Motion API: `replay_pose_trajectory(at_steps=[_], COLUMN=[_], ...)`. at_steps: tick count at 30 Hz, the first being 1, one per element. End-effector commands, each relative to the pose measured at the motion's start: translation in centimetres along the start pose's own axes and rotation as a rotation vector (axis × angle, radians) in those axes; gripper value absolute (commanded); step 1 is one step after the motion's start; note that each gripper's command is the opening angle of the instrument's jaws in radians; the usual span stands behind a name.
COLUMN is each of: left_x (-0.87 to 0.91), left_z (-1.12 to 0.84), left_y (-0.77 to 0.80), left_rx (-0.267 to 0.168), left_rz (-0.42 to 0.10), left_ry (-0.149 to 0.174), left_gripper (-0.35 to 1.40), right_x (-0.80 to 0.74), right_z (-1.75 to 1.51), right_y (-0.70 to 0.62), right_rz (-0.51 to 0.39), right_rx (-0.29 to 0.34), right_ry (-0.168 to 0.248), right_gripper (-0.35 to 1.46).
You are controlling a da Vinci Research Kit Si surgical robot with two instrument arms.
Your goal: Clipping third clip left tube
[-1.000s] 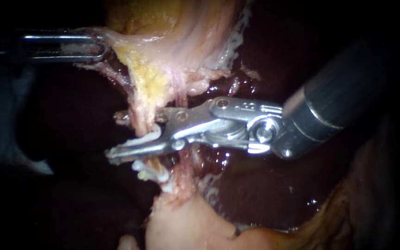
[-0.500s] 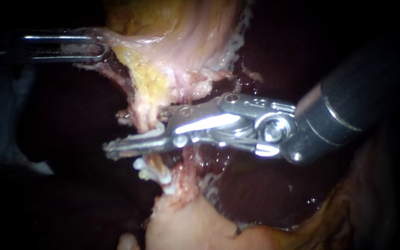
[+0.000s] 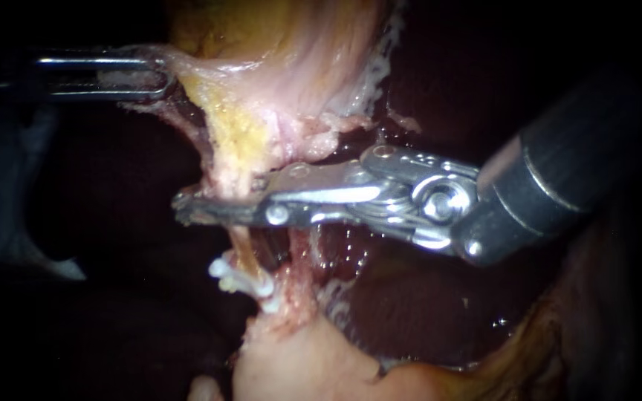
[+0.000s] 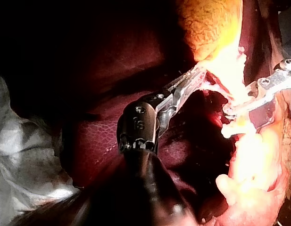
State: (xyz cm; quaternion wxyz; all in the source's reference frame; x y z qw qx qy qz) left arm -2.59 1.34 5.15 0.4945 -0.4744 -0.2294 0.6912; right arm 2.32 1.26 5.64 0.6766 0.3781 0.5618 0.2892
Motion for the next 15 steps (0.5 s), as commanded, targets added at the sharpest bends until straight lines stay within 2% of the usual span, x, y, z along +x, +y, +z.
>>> replay_pose_trajectory(at_steps=[1, 2, 15], left_x=[0.0, 0.0, 0.0], left_z=[0.0, 0.0, 0.0], left_y=[0.0, 0.0, -0.01], left_rx=[0.0, 0.0, -0.001], left_rz=[0.0, 0.0, 0.0], left_ry=[0.0, 0.0, 0.003], left_gripper=[-0.35, -0.35, -0.35], right_x=[0.0, 0.0, -0.03], right_z=[-0.01, -0.01, -0.02], right_y=[0.0, 0.01, 0.07], right_rz=[-0.003, -0.003, -0.004], right_rx=[-0.005, -0.011, -0.016], right_ry=[-0.018, -0.029, -0.028], right_gripper=[-0.35, -0.35, -0.35])
